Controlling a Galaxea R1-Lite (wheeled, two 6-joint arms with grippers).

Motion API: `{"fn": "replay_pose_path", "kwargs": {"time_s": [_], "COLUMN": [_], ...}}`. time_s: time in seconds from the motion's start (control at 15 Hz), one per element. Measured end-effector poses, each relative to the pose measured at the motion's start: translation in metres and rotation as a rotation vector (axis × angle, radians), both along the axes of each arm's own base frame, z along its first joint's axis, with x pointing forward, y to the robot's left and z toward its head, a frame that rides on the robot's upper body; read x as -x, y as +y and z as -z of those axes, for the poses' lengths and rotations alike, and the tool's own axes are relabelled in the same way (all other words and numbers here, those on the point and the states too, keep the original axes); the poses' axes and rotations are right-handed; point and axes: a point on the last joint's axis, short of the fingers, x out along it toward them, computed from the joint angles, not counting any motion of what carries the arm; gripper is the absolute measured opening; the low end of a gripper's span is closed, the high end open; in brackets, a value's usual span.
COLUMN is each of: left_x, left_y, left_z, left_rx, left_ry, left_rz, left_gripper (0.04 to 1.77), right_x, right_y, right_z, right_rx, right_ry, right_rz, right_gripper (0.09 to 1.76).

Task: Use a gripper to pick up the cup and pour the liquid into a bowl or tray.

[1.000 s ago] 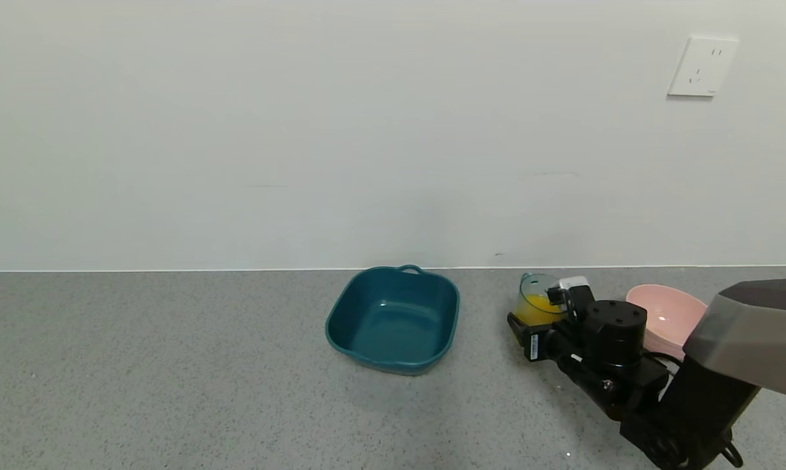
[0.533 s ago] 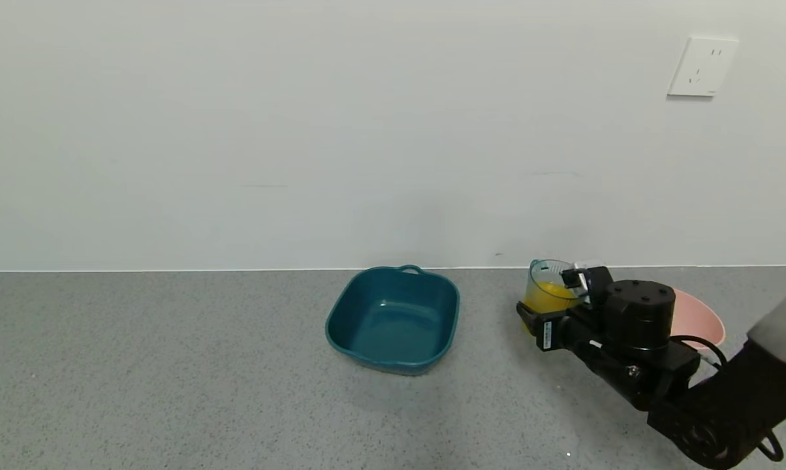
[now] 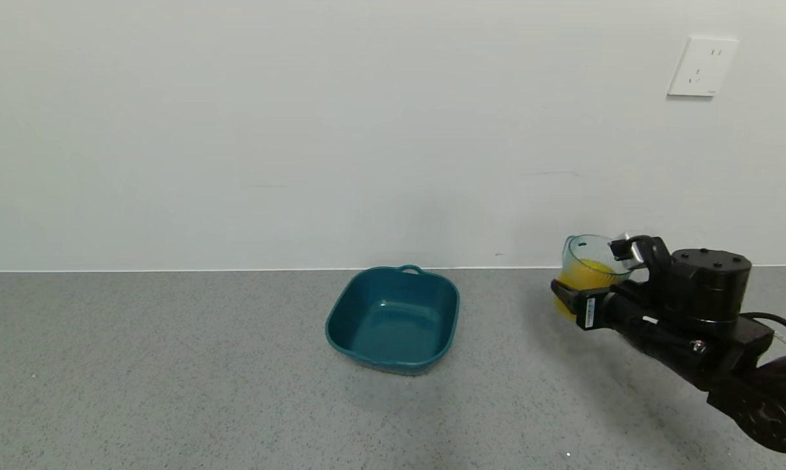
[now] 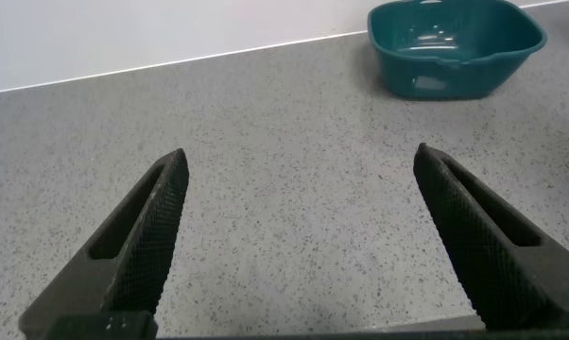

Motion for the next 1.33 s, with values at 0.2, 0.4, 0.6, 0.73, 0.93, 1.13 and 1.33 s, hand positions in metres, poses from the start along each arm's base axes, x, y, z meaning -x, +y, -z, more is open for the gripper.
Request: {"fn": "replay_pose_path", "kwargs": {"time_s": [0.2, 0.4, 0.6, 0.73, 0.93, 1.13, 1.33], "left_x": [0.000, 0.000, 0.000, 0.000, 0.000, 0.000, 0.000], "left_y": [0.000, 0.000, 0.000, 0.000, 0.000, 0.000, 0.000], "left_z": [0.000, 0.000, 0.000, 0.000, 0.000, 0.000, 0.000], "left_rx": [0.000, 0.000, 0.000, 0.000, 0.000, 0.000, 0.000], "left_ry": [0.000, 0.000, 0.000, 0.000, 0.000, 0.000, 0.000], "left_rz": [0.000, 0.000, 0.000, 0.000, 0.000, 0.000, 0.000], "left_gripper": [1.72, 1.72, 1.72, 1.72, 1.72, 1.72, 1.72], "right_x": [0.004, 0.008, 0.011, 0.013, 0.017, 0.020, 0.024], "right_y": [-0.019, -0.040, -0.068, -0.089, -0.122, -0.150, -0.172], "right_z": [-0.010, -0.018, -0.023, -0.024, -0.025, -0.027, -0.028], "right_rx": [0.001, -0.008, 0.011, 0.019, 0.035, 0.053, 0.089], "right_ry": [-0.004, -0.013, -0.026, -0.029, -0.032, -0.030, -0.037], "right_rz": [0.019, 0.043, 0.076, 0.105, 0.151, 0.185, 0.211], "right_gripper": [1.35, 1.35, 1.35, 1.35, 1.35, 1.35, 1.35]}}
